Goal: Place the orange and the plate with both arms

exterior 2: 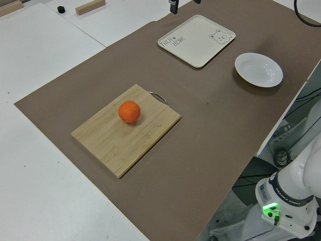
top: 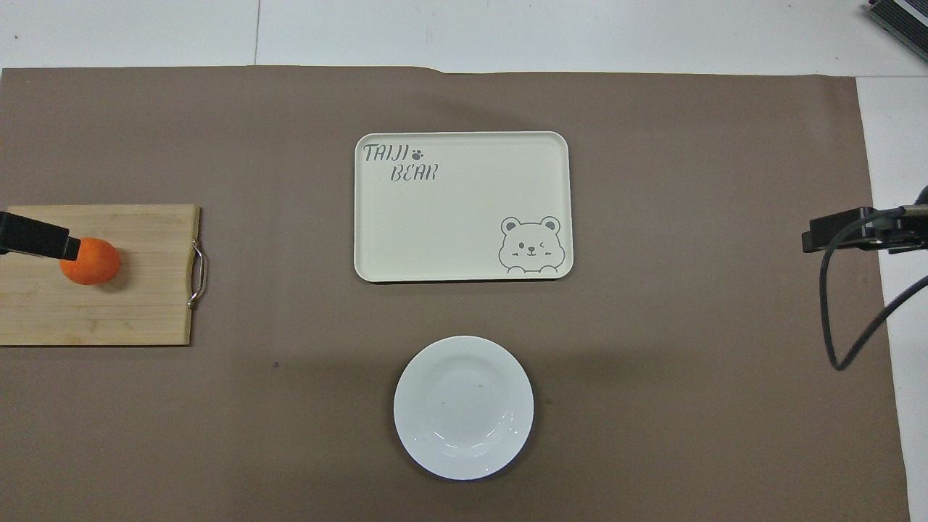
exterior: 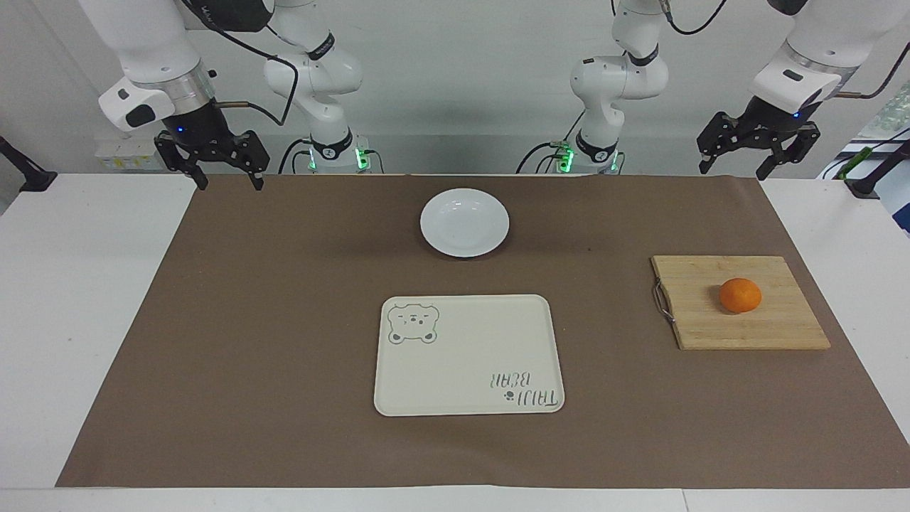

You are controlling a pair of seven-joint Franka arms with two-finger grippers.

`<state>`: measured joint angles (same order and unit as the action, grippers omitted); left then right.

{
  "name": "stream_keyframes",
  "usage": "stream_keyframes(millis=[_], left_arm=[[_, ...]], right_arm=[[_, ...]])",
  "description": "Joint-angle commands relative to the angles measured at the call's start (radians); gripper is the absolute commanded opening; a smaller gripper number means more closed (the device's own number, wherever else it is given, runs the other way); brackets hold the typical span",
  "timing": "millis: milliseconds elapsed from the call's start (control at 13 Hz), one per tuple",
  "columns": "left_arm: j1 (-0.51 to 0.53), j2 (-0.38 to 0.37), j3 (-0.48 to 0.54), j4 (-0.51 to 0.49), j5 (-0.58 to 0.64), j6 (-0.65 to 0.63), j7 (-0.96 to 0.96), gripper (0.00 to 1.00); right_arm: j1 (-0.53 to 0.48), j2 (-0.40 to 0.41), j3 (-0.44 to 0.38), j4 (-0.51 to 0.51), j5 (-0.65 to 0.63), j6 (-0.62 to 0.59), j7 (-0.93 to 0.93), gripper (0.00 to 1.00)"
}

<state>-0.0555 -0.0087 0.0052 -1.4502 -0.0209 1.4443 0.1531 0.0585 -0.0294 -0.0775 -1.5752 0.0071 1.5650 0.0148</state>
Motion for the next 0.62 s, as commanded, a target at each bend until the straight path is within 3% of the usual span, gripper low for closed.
stream_keyframes(millis=[0, 540], left_arm=[[0.008, -0.005, -0.002, 0.004, 0.001, -0.010, -0.001, 1.00], [0.008, -0.005, -0.002, 0.005, 0.001, 0.001, -0.003, 1.00]], right_arm=[[-0.009, -0.004, 0.008, -0.005, -0.007, 0.001, 0.019, 1.00], [-0.009, -0.004, 0.008, -0.005, -0.007, 0.000, 0.019, 1.00]])
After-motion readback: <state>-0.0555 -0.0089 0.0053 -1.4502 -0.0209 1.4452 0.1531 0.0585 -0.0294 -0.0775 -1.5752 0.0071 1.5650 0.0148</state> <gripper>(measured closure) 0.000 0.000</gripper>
